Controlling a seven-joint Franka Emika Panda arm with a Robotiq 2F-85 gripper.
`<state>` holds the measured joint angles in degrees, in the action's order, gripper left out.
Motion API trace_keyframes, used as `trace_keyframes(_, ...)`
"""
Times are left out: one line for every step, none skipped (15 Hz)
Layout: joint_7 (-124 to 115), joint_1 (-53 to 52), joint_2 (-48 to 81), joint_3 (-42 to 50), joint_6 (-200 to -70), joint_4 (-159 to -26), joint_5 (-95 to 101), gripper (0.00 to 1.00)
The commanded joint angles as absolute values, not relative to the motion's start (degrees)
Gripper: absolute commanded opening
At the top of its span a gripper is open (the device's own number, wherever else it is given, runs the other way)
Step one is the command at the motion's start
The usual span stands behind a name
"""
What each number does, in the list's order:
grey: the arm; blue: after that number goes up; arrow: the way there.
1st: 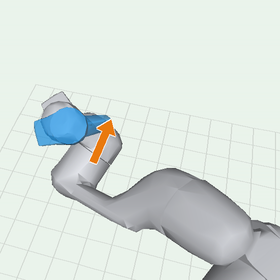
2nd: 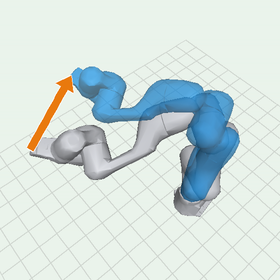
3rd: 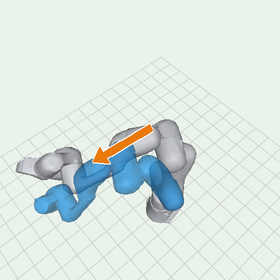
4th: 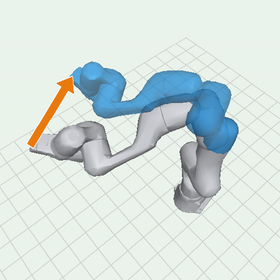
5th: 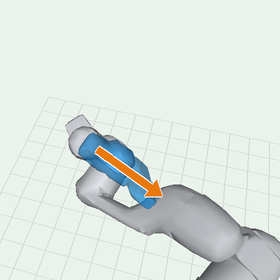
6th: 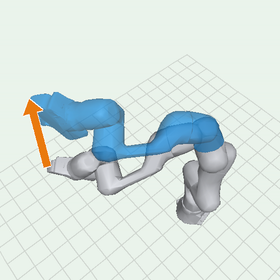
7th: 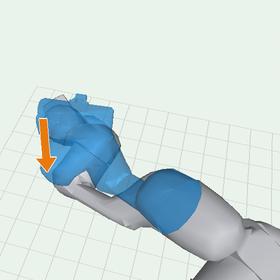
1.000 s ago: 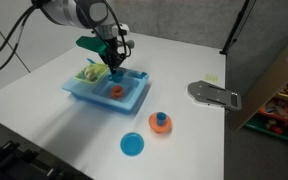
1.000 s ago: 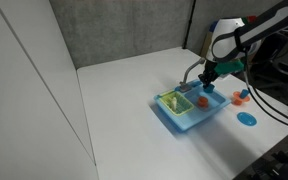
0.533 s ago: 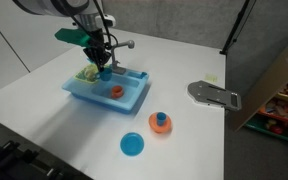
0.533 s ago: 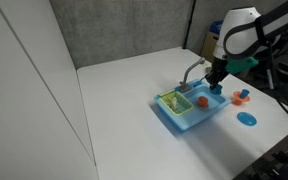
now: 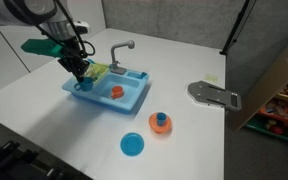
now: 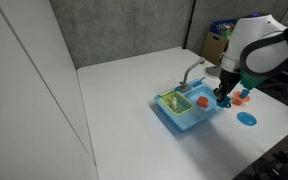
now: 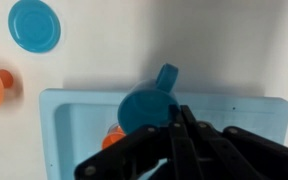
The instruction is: Move the cup to the sink counter
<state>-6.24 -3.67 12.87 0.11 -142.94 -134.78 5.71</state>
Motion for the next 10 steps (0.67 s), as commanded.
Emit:
trace_keyframes(-6.00,-4.74,11.04,-0.92,-147.75,-139.03,7.37,0.03)
trace_keyframes(-6.30,-5.25,11.36,-1.11,-149.09,-139.34,7.88,0.03)
trace_keyframes(-6.28,-5.69,11.56,-1.36,-150.30,-139.60,8.08,0.03)
trace_keyframes(-6.49,-6.12,11.78,-1.50,-151.21,-139.67,8.49,0.03)
trace_keyframes(-6.97,-6.63,12.12,-1.56,-151.93,-139.34,9.02,0.03)
trace_keyframes(-7.11,-7.02,12.40,-1.67,-152.25,-138.88,9.18,0.03)
trace_keyframes(-7.36,-7.40,12.77,-1.65,-152.08,-138.12,9.38,0.03)
trace_keyframes(-7.75,-7.80,13.26,-1.56,-151.68,-137.31,9.74,0.03)
trace_keyframes(-7.88,-8.10,13.73,-1.57,-151.17,-136.59,9.87,0.03)
trace_keyframes(-8.24,-8.41,14.39,-1.53,-150.79,-135.76,10.15,0.03)
